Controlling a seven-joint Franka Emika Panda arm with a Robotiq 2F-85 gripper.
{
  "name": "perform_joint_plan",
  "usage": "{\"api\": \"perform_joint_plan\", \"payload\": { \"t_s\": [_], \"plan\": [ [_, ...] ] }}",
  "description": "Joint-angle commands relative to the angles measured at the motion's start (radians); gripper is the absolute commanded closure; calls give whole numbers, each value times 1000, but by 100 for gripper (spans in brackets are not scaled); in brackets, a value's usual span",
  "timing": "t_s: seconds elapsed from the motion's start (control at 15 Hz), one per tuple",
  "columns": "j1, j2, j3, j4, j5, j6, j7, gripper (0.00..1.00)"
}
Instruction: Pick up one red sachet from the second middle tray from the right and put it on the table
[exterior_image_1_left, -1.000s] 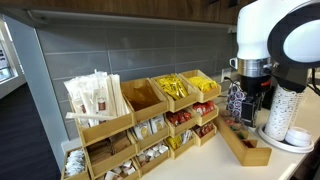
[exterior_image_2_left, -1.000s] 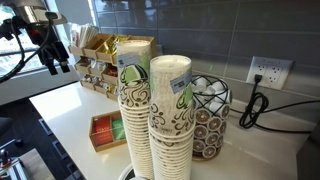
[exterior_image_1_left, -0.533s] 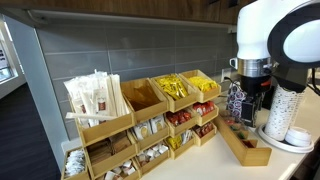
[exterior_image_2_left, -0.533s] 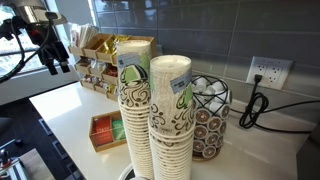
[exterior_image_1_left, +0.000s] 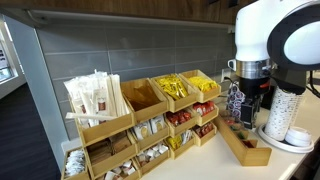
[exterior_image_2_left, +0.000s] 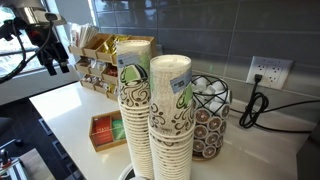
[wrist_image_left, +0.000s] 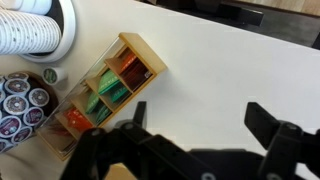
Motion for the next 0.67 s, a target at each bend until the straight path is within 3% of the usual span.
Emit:
{"api": "perform_joint_plan", "payload": {
  "t_s": [0.0,0.53,0.6],
  "plan": [
    [55,20,5,-36,37,81,56,0],
    [77,75,64,-128,173,536,286,0],
    [70,58,45,-109,143,460,243,0]
  ]
}}
